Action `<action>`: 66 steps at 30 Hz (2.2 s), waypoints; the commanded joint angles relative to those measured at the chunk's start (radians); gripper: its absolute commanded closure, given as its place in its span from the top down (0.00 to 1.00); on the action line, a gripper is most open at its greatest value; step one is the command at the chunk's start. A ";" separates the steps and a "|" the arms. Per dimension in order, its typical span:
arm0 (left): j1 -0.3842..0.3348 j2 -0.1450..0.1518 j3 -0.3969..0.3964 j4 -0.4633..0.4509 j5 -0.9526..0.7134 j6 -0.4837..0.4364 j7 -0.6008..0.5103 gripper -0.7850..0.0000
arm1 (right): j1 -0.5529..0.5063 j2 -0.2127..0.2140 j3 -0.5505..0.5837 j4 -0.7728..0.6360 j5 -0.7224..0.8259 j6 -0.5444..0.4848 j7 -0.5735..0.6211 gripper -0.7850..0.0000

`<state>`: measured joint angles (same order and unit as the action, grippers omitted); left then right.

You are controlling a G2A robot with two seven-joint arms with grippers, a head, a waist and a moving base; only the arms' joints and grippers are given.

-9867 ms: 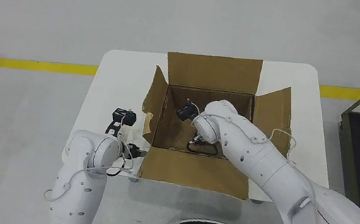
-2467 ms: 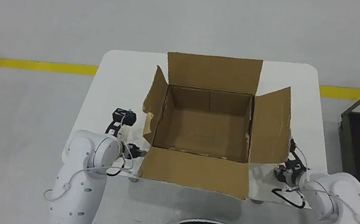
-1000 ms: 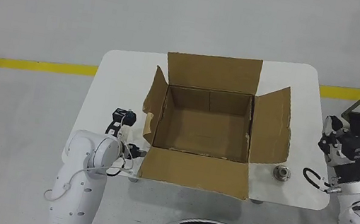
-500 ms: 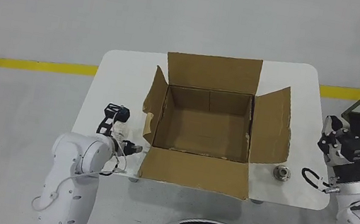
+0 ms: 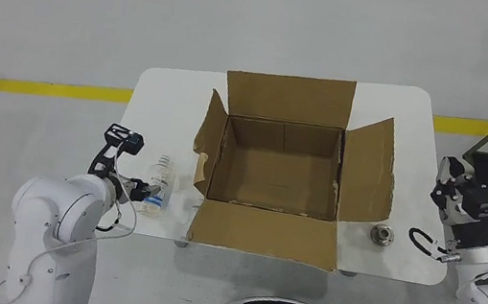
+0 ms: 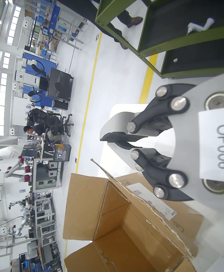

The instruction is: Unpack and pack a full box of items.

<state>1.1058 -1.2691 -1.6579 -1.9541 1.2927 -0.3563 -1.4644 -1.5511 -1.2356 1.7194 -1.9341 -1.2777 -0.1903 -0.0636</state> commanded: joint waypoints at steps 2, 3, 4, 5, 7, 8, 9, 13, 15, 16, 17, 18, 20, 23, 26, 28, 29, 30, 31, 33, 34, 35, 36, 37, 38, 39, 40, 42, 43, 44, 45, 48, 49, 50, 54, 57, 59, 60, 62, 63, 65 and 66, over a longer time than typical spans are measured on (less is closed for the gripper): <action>0.000 0.000 0.001 -0.001 0.000 0.001 -0.001 1.00 | 0.000 0.000 0.000 0.000 0.000 0.000 0.000 0.00; 0.000 0.000 0.001 -0.001 0.000 0.001 -0.001 1.00 | 0.000 0.000 0.000 0.000 0.000 0.000 0.000 0.00; 0.000 0.000 0.001 -0.001 0.000 0.001 -0.001 1.00 | 0.000 0.000 0.000 0.000 0.000 0.000 0.000 0.00; 0.000 0.000 0.001 -0.001 0.000 0.001 -0.001 1.00 | 0.000 0.000 0.000 0.000 0.000 0.000 0.000 0.00; 0.000 0.000 0.001 -0.001 0.000 0.001 -0.001 1.00 | 0.000 0.000 0.000 0.000 0.000 0.000 0.000 0.00; 0.000 0.000 0.001 -0.001 0.000 0.001 -0.001 1.00 | 0.000 0.000 0.000 0.000 0.000 0.000 0.000 0.00; 0.000 0.000 0.001 -0.001 0.000 0.001 -0.001 1.00 | 0.000 0.000 0.000 0.000 0.000 0.000 0.000 0.00; 0.000 0.000 0.001 -0.001 0.000 0.001 -0.001 1.00 | 0.000 0.000 0.000 0.000 0.000 0.000 0.000 0.00; 0.004 0.000 0.000 0.003 0.002 0.002 0.007 1.00 | 0.000 0.000 0.000 0.000 0.000 0.000 0.000 0.00; 0.016 0.001 0.001 0.017 0.015 0.002 0.033 1.00 | 0.000 0.000 0.000 0.000 0.000 0.000 0.000 0.00; 0.022 0.003 0.004 0.041 0.021 -0.002 0.045 1.00 | 0.000 0.000 0.000 0.000 0.000 0.000 0.000 0.00; 0.020 0.004 0.005 0.063 0.027 -0.003 0.052 1.00 | 0.000 0.000 0.000 0.000 0.000 0.000 0.000 0.00; 0.006 0.007 0.012 0.117 0.040 -0.008 0.060 1.00 | 0.000 0.000 0.000 0.000 0.000 0.000 0.000 0.00; -0.036 0.013 0.032 0.201 0.081 -0.019 0.081 1.00 | 0.000 0.000 0.000 0.000 0.000 0.000 0.000 0.00; -0.081 0.016 0.047 0.282 0.091 -0.019 0.092 1.00 | 0.000 0.000 0.000 0.000 0.000 0.000 0.000 0.00; -0.118 0.017 0.057 0.349 0.083 -0.007 0.094 1.00 | 0.000 0.000 0.000 0.000 0.000 0.000 0.000 0.00; -0.138 0.017 0.060 0.380 0.074 0.004 0.090 1.00 | 0.000 0.000 0.000 0.000 0.000 0.000 0.000 0.00; -0.158 0.017 0.066 0.413 0.067 0.011 0.082 1.00 | 0.000 0.000 0.000 0.000 0.000 0.000 0.000 0.00; -0.178 0.016 0.072 0.439 0.055 0.015 0.082 1.00 | 0.000 0.000 0.000 0.000 0.000 0.000 0.000 0.00; -0.214 0.016 0.083 0.499 0.035 0.024 0.064 1.00 | 0.000 0.000 0.000 0.000 0.000 0.000 0.000 0.00; -0.227 0.016 0.088 0.513 0.031 0.025 0.065 1.00 | 0.000 0.000 0.000 0.000 0.000 0.000 0.000 0.00; -0.227 0.016 0.088 0.513 0.031 0.025 0.065 1.00 | 0.000 0.000 0.000 0.000 0.000 0.000 0.000 0.00; -0.227 0.016 0.088 0.513 0.031 0.025 0.065 1.00 | 0.000 0.000 0.000 0.000 0.000 0.000 0.000 0.00; -0.227 0.016 0.088 0.513 0.031 0.025 0.065 1.00 | 0.000 0.000 0.000 0.000 0.000 0.000 0.000 0.00; -0.227 0.016 0.088 0.513 0.031 0.025 0.065 1.00 | 0.000 0.000 0.000 0.000 0.000 0.000 0.000 0.00; -0.227 0.016 0.088 0.513 0.031 0.025 0.065 1.00 | 0.000 0.000 0.000 0.000 0.000 0.000 0.000 0.00; -0.227 0.016 0.088 0.513 0.031 0.025 0.065 1.00 | 0.000 0.000 0.000 0.000 0.000 0.000 0.000 0.00; -0.227 0.016 0.088 0.513 0.031 0.025 0.065 1.00 | 0.000 0.000 0.000 0.000 0.000 0.000 0.000 0.00; -0.227 0.016 0.088 0.513 0.031 0.025 0.065 1.00 | 0.000 0.000 0.000 0.000 0.000 0.000 0.000 0.00; -0.227 0.016 0.088 0.513 0.031 0.025 0.065 1.00 | 0.000 0.000 0.000 0.000 0.000 0.000 0.000 0.00; -0.227 0.016 0.088 0.513 0.031 0.025 0.065 1.00 | 0.000 0.000 0.000 0.000 0.000 0.000 0.000 0.00; -0.224 0.016 0.088 0.513 0.030 0.026 0.075 1.00 | 0.000 0.000 0.000 0.000 0.000 0.000 0.000 0.00; -0.217 0.017 0.089 0.514 0.032 0.028 0.094 1.00 | 0.000 0.000 0.000 0.000 0.000 0.000 0.000 0.00; -0.214 0.018 0.092 0.527 0.028 0.026 0.109 1.00 | 0.000 0.000 0.000 0.000 0.000 0.000 0.000 0.00; -0.249 0.022 0.103 0.597 0.029 0.018 0.128 1.00 | 0.000 0.000 0.000 0.000 0.000 0.000 0.000 0.00; -0.279 0.024 0.118 0.655 0.038 0.020 0.148 1.00 | 0.000 0.000 0.000 0.000 0.000 0.000 0.000 0.00; -0.295 0.024 0.129 0.696 0.027 0.022 0.150 1.00 | 0.000 0.000 0.000 0.000 0.000 0.000 0.000 0.00; -0.302 0.024 0.136 0.710 0.026 0.021 0.154 1.00 | 0.000 0.000 0.000 0.000 0.000 0.000 0.000 0.00; -0.310 0.024 0.150 0.732 0.029 0.020 0.162 1.00 | 0.000 0.000 0.000 0.000 0.000 0.000 0.000 0.00; -0.312 0.024 0.158 0.743 0.031 0.021 0.166 1.00 | 0.000 0.000 0.000 0.000 0.000 0.000 0.000 0.00; -0.317 0.024 0.172 0.763 0.028 0.019 0.172 1.00 | 0.000 0.000 0.000 0.000 0.000 0.000 0.000 0.00; -0.321 0.024 0.178 0.773 0.024 0.019 0.173 1.00 | 0.000 0.000 0.000 0.000 0.000 0.000 0.000 0.00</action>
<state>0.7875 -1.2453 -1.4854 -1.1907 1.3205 -0.3369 -1.2921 -1.5511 -1.2356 1.7194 -1.9341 -1.2777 -0.1903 -0.0636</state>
